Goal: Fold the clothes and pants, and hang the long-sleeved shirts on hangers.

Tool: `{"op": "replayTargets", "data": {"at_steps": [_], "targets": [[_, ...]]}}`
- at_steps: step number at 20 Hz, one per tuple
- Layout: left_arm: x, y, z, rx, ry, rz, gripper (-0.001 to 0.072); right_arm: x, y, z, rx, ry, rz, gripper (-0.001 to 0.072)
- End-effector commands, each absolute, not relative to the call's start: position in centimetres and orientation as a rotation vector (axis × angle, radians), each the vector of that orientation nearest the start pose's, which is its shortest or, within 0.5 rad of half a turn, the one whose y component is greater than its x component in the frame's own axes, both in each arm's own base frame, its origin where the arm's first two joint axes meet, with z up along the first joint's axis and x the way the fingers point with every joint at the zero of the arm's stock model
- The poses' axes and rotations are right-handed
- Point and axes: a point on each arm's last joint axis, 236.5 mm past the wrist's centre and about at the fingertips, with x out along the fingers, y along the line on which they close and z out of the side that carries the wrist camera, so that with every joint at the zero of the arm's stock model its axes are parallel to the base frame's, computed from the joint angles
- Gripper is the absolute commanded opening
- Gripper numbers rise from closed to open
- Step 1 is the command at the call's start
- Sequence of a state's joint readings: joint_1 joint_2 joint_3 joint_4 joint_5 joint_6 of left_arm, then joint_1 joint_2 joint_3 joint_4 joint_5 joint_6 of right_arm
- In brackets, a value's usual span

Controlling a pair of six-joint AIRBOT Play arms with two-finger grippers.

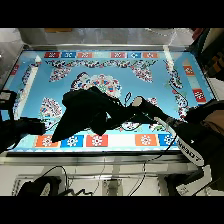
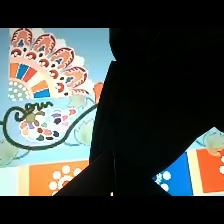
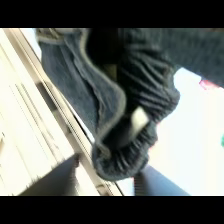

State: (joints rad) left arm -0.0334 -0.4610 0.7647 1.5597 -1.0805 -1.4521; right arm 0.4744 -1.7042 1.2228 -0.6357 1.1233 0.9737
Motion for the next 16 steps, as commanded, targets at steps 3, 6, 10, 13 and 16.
{"op": "replayTargets", "data": {"at_steps": [3, 6, 10, 13, 16], "targets": [[26.8, -1.0, 12.1, 0.119, 0.771, -0.081, 0.0032, 31.1, 34.8, -5.9, 0.194, 1.348, 1.087, 0.0029], [26.9, -0.6, 10.0, 0.086, 0.813, -0.054, 0.0030, 31.7, 35.4, -5.4, 0.236, 1.326, 1.078, 0.0030], [26.9, 2.1, 4.9, -0.046, 0.962, 0.070, 0.0030, 31.7, 35.4, -5.4, 0.238, 1.327, 1.079, 0.0029], [27.1, 3.4, 1.9, -0.213, 1.068, 0.119, 0.0029, 31.7, 35.4, -5.4, 0.238, 1.327, 1.080, 0.0029], [26.5, 1.8, -0.7, -0.400, 1.191, 0.016, 0.0029, 31.7, 35.4, -5.4, 0.239, 1.326, 1.079, 0.0029]]}}
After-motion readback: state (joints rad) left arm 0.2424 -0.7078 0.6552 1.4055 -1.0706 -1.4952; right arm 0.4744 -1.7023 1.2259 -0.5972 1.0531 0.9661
